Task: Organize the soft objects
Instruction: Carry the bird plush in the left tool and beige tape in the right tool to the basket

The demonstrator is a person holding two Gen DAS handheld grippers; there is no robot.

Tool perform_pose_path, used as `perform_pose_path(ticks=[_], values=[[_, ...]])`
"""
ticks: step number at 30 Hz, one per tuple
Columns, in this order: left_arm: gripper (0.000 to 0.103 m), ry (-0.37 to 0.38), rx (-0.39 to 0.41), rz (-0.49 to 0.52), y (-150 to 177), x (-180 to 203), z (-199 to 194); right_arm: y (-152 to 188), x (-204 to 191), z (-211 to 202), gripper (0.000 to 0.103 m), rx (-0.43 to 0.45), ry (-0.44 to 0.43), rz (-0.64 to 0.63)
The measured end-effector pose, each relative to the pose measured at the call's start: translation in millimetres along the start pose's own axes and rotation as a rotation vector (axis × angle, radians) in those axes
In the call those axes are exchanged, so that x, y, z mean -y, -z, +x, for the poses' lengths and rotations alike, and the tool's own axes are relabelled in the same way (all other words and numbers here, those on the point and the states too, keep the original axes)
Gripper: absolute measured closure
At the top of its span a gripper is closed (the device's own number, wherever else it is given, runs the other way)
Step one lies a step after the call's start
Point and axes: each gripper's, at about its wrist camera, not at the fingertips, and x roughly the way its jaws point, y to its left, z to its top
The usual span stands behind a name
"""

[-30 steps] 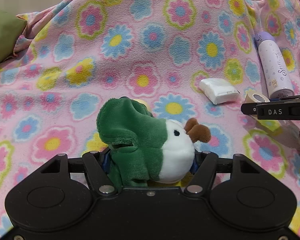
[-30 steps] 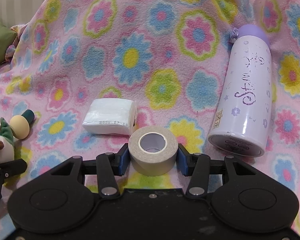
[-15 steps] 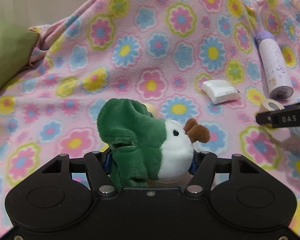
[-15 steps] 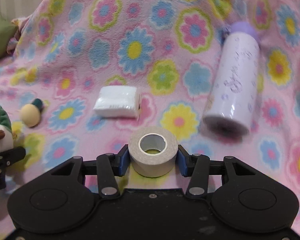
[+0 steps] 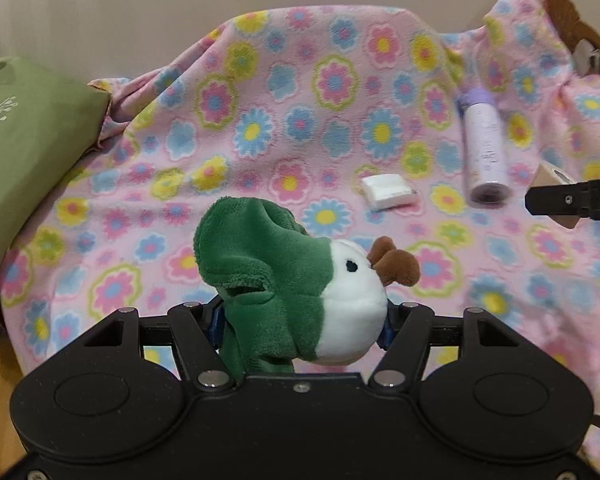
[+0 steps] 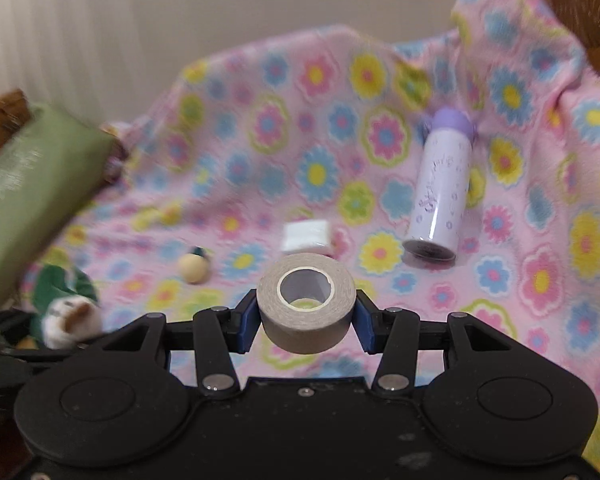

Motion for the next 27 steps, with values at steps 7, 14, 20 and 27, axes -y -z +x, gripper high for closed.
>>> perform_pose_path(ticks=[7,14,20,27], values=[[0.042,0.043,-0.034,-0.002,26.7,13.1,-43.5,33.3,-18.4,-72.3,0.055,0.043,-0.063,0.017],[0.042,0.08,-0.108,-0.023,55.9,20.1,-66.1,70.4,-28.0,-94.8,0.055,-0.025,-0.041,0.063],[0.042,0.106,-0.127,-0.031,74.4,25.7,-82.0,98.5,-34.2,-98.4,0.055,-0.108,-0.021,0.106],[0.042,0.124,-0.123,-0.025,91.5,33.3,-101.6,112.8,-38.1,-124.2,0.055,-0.094,-0.026,0.121]])
